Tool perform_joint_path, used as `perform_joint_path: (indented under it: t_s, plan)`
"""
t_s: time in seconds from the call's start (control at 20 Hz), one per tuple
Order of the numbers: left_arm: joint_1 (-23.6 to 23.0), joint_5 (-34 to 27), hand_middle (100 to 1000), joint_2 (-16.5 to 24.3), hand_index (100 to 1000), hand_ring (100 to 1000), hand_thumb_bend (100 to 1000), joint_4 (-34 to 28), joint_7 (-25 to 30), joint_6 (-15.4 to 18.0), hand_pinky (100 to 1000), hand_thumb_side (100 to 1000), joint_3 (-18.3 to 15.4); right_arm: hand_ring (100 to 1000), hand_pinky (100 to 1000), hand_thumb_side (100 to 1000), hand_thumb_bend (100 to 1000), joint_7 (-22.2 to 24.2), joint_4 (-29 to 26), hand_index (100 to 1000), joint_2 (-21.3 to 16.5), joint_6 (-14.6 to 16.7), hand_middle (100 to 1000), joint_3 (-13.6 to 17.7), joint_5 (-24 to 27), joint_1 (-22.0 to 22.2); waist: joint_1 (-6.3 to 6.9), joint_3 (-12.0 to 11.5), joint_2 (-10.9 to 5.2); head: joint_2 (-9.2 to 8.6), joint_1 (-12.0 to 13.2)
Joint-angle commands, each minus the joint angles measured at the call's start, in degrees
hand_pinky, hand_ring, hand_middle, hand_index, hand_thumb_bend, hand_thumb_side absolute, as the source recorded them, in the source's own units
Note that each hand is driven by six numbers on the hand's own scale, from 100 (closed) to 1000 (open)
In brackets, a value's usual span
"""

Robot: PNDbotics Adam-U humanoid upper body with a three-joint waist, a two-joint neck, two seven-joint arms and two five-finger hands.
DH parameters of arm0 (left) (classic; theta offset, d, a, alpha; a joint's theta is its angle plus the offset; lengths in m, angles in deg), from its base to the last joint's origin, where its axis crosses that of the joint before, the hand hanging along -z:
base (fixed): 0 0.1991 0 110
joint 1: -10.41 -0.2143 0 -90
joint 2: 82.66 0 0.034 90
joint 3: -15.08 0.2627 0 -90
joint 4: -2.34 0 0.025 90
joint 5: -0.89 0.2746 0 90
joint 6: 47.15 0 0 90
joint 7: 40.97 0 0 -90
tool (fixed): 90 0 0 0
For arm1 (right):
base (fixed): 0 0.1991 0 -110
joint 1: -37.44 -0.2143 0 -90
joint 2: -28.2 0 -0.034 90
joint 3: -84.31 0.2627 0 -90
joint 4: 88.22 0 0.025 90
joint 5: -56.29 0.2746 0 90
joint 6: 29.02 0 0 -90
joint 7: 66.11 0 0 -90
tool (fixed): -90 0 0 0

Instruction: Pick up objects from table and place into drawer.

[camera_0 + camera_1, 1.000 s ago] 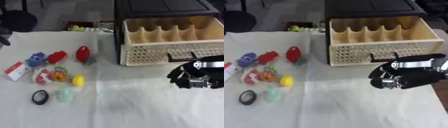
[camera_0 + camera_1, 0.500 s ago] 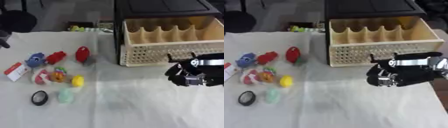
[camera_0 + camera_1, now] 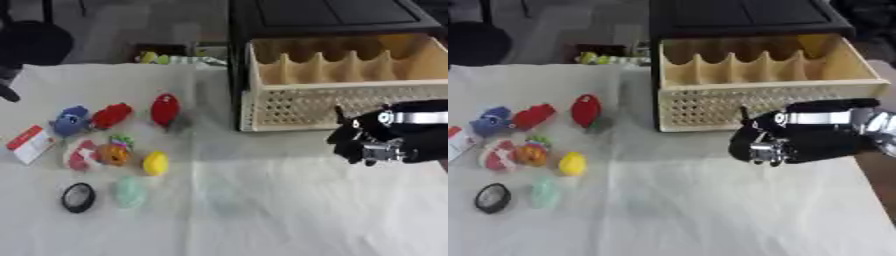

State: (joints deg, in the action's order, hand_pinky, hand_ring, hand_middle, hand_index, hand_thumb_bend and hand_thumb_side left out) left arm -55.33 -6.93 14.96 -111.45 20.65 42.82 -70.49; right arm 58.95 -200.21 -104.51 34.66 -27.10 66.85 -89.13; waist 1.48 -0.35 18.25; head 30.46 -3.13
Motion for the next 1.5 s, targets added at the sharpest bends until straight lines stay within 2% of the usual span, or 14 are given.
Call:
perform_joint_path:
  t_s: [0.05,0.6,1.15,1.5]
  plan:
    - [0.34,0.08,524,0.41,791,503,100,-0.8,-0.13,-0.18,357,948,-0.55,753,703,855,296,-0.42,1.96,907,-0.44,0.27,799,0.62,-1.25,-1.47,-0.03,-0.05,-0.83,-0.85,-0.15]
    - [0.08,-0.08,525,-0.33,791,504,100,-0.8,-0.27,-0.22,360,950,-0.67,753,703,860,296,-0.53,7.91,902,2.09,2.17,799,-0.24,-3.98,-4.78,0.1,-0.13,-0.61,-1.38,-0.14]
    - [-0.09,-0.22,525,-0.93,791,504,100,-0.8,-0.1,-0.42,362,953,-0.63,737,692,864,306,-0.91,16.15,878,6.34,3.84,767,-1.43,-6.79,-10.1,0.04,-0.3,-0.3,-1.68,-0.12]
    - [-0.1,-0.35,525,-1.29,791,504,100,-0.8,0.17,-0.64,359,955,-0.49,730,691,888,270,-0.6,21.63,869,8.84,5.53,749,-1.81,-8.64,-13.06,-0.09,-0.39,-0.17,-1.75,-0.05]
